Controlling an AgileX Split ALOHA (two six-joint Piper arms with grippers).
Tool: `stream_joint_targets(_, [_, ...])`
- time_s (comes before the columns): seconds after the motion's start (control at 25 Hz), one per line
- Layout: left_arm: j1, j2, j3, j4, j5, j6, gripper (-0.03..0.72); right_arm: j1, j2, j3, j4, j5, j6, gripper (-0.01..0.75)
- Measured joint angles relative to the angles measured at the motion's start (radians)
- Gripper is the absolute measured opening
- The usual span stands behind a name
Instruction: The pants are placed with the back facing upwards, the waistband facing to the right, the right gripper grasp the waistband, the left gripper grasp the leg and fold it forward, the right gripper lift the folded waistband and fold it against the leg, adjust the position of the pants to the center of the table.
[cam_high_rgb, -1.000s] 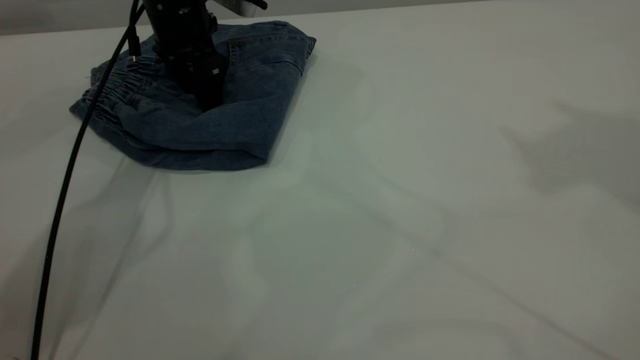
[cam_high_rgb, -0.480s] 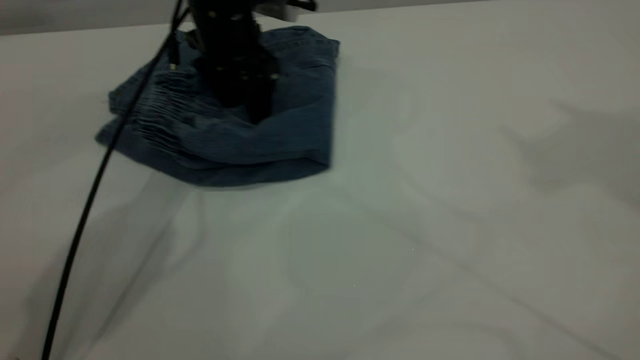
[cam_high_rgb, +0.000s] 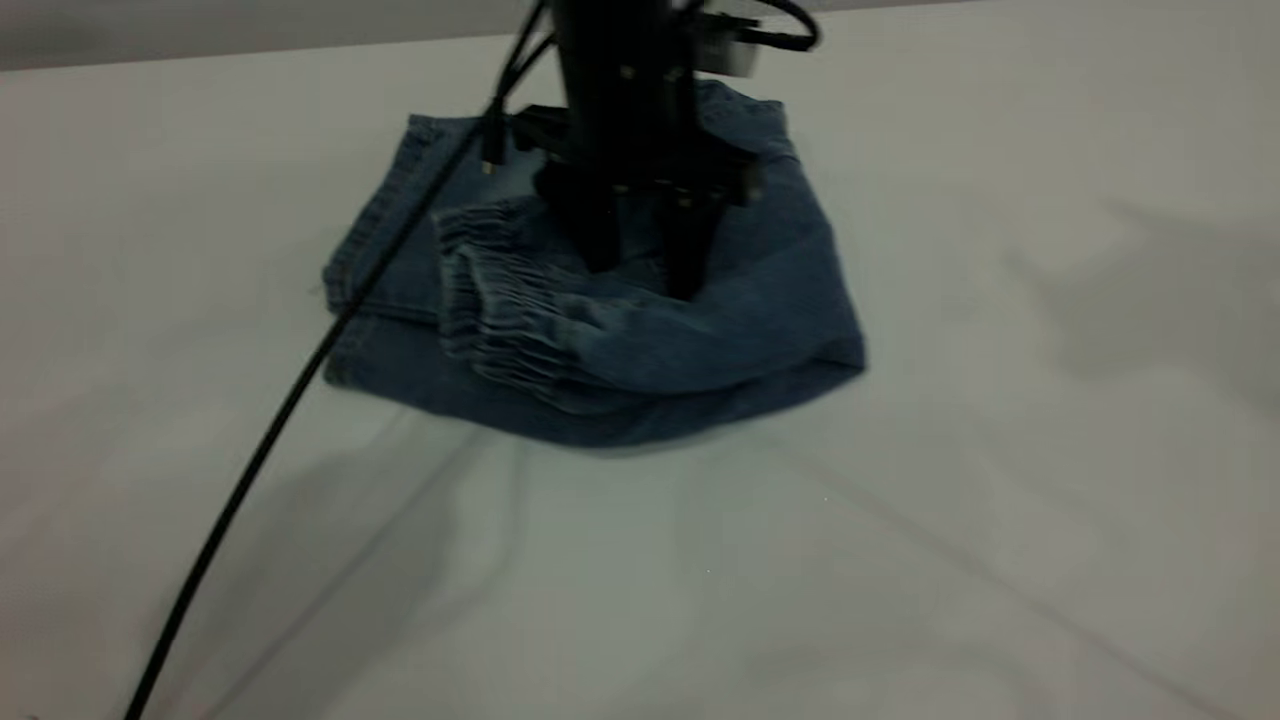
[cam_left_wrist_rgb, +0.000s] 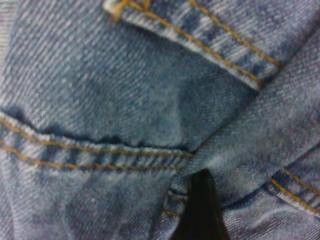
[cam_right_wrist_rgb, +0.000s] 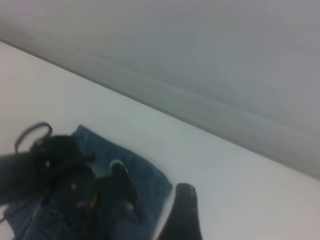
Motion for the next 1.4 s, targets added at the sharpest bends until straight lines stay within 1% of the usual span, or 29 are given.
stream_joint_targets(0.12, [-0.029, 0.0, 0.0, 0.001, -0.001, -0.008, 0.517, 0.0, 0.0, 0.0, 0.0, 0.0, 0.0, 0.57])
stream_joint_targets(0.24, [-0.03, -0.004, 0.0, 0.001, -0.002, -0.008, 0.517, 0.0, 0.0, 0.0, 0.002, 0.0, 0.0, 0.57])
stream_joint_targets(0.48, [-0.03, -0.08, 0.002, 0.008, -0.004, 0.061, 0.516, 0.0, -0.005, 0.0, 0.014, 0.001, 0.0, 0.57])
stream_joint_targets(0.72, [-0.029, -0.245, 0.001, 0.057, 0.002, 0.077, 0.516, 0.0, -0.068, 0.0, 0.039, 0.007, 0.0, 0.57])
stream_joint_targets(1.08, [-0.027, -0.528, 0.0, 0.222, 0.004, 0.054, 0.516, 0.0, -0.254, 0.0, 0.093, 0.104, 0.0, 0.57])
stream_joint_targets(1.28, [-0.027, -0.702, -0.001, 0.221, 0.005, 0.054, 0.516, 0.0, -0.362, 0.005, 0.136, 0.119, 0.006, 0.57])
stream_joint_targets(1.4, [-0.027, -0.8, -0.001, 0.221, 0.005, 0.054, 0.516, 0.0, -0.438, 0.05, 0.17, 0.118, 0.006, 0.57])
